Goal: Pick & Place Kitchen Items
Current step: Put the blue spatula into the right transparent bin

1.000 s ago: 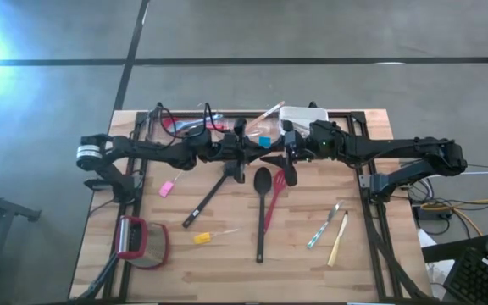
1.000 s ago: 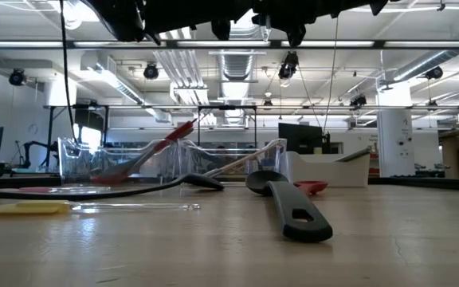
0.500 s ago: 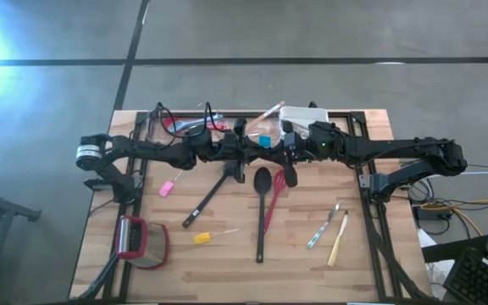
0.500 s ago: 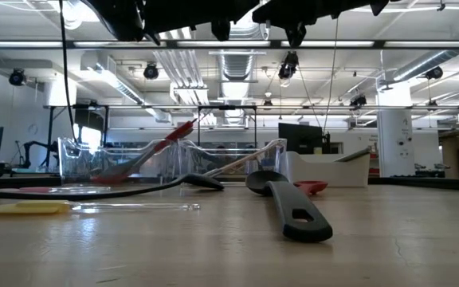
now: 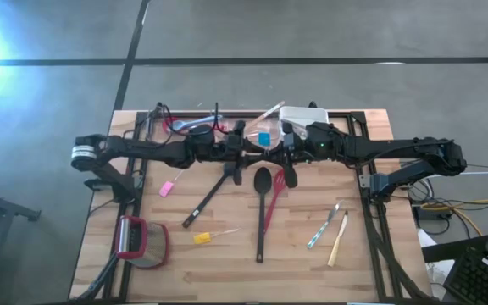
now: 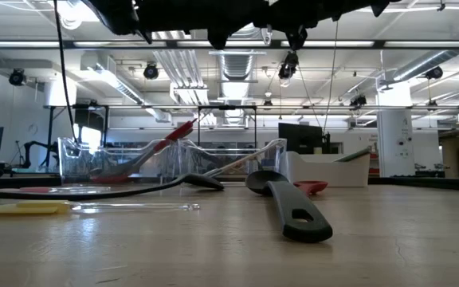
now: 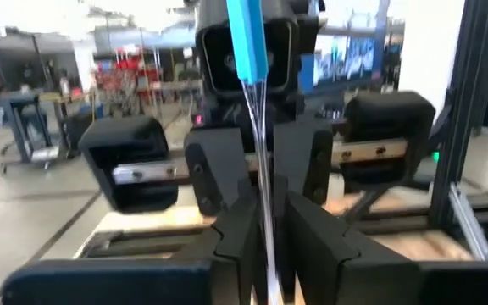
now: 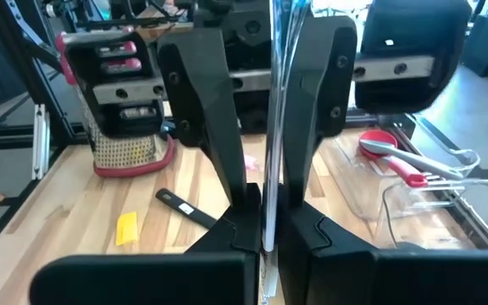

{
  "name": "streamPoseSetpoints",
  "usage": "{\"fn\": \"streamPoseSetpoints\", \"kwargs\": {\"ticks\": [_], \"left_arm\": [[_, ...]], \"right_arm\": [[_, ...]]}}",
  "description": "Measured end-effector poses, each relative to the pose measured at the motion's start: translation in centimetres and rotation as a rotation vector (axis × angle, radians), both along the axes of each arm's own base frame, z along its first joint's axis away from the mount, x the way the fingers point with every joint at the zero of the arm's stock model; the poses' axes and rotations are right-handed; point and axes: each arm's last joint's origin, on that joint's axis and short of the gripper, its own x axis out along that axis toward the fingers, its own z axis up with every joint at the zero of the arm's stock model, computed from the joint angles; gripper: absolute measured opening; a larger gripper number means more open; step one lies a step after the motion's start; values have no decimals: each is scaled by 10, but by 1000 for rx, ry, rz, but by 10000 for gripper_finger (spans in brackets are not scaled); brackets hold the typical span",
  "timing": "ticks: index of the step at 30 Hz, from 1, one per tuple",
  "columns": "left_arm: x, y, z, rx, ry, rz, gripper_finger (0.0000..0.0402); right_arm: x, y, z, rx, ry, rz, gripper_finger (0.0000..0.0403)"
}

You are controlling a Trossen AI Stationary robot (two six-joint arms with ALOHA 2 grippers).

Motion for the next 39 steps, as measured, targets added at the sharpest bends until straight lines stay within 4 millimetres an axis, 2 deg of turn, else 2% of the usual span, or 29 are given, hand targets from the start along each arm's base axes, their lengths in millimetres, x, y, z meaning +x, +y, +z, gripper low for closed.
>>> {"fn": "streamPoseSetpoints", "kwargs": {"ticks": [7,13,18,22,30,34,39], "left_arm": [[-24,-1,9,19,174,91,122],[-51,-1,11,31,365,252,173],[-69,-2,10,34,480,286,197],[-80,-4,14,33,505,286,199],[-100,-7,32,34,446,288,197],[-110,-9,41,32,403,290,198],[-118,-10,48,29,374,291,197]], "right_arm": [[0,-1,1,-2,-1,-7,9],[-2,-8,0,1,20,-32,11],[-6,-19,11,-4,113,-88,11],[-13,-27,25,-40,218,-145,11],[-25,-48,54,-73,282,-220,11],[-20,-62,53,-76,390,-258,11],[4,-79,41,-117,540,-221,11]]}}
